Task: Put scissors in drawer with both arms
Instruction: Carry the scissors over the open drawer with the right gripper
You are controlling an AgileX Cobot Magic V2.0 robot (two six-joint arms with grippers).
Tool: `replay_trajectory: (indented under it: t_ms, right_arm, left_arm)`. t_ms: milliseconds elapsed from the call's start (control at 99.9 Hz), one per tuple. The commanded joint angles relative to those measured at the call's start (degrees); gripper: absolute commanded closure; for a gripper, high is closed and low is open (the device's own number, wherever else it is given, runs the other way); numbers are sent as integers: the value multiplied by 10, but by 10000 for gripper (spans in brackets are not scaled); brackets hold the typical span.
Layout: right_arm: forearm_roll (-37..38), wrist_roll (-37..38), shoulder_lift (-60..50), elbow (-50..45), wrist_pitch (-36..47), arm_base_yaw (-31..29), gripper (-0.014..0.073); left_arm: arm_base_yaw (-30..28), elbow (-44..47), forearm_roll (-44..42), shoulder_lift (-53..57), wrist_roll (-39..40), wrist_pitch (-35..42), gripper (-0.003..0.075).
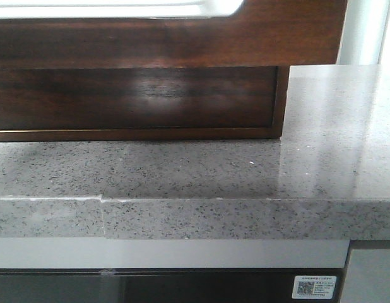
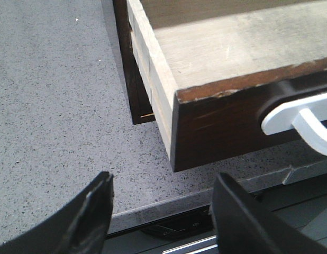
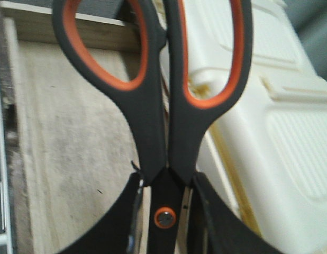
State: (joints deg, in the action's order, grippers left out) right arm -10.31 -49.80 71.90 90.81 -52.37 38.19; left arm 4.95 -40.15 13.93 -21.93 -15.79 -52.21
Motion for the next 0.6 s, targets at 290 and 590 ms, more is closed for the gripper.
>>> replay_trajectory:
  t_ms: [290,590]
  right_arm:
    - [73,-23,100,17,46,28,641]
    - [117,-23,136,17,15,28,641]
  left_arm:
    - [4,-19,11,-8,6,36,336]
    - [4,-19,11,-8,6,36,336]
